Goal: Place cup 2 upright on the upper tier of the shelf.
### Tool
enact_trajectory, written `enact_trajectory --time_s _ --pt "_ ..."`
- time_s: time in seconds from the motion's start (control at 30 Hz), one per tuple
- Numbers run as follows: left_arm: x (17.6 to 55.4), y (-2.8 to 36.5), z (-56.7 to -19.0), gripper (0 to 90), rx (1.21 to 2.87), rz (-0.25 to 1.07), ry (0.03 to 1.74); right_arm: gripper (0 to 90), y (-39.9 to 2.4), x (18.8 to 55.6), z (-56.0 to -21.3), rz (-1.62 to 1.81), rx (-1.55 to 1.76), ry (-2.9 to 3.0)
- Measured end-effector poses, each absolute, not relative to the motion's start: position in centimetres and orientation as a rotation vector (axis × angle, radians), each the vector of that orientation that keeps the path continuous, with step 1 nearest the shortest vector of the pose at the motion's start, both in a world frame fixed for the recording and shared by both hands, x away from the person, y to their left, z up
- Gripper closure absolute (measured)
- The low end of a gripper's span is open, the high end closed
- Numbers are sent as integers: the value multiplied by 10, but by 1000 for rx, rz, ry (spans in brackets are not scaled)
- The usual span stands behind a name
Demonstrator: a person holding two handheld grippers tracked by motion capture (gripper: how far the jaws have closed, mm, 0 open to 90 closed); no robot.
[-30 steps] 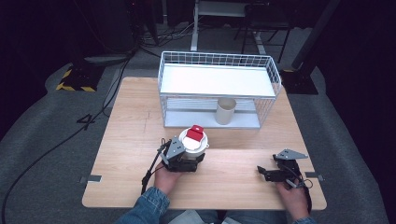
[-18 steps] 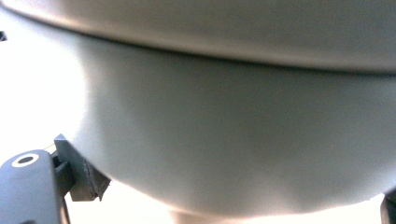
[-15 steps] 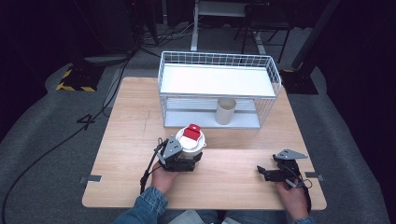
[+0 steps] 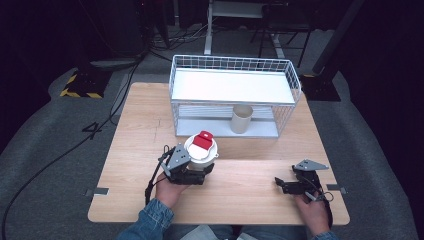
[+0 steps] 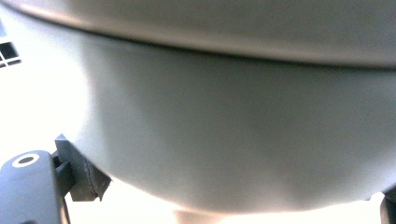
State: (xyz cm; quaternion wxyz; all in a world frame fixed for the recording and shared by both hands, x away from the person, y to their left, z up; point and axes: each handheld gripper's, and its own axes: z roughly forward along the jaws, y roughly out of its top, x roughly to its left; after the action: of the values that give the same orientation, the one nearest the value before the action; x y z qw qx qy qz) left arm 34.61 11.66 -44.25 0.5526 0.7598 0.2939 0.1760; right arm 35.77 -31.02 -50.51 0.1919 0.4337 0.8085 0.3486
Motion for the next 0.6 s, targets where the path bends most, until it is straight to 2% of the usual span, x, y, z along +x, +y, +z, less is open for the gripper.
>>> enact_trajectory --time_s 0.6 --pt "341 137 -408 125 1786 437 685 111 -310 358 -505 978 1218 2269"
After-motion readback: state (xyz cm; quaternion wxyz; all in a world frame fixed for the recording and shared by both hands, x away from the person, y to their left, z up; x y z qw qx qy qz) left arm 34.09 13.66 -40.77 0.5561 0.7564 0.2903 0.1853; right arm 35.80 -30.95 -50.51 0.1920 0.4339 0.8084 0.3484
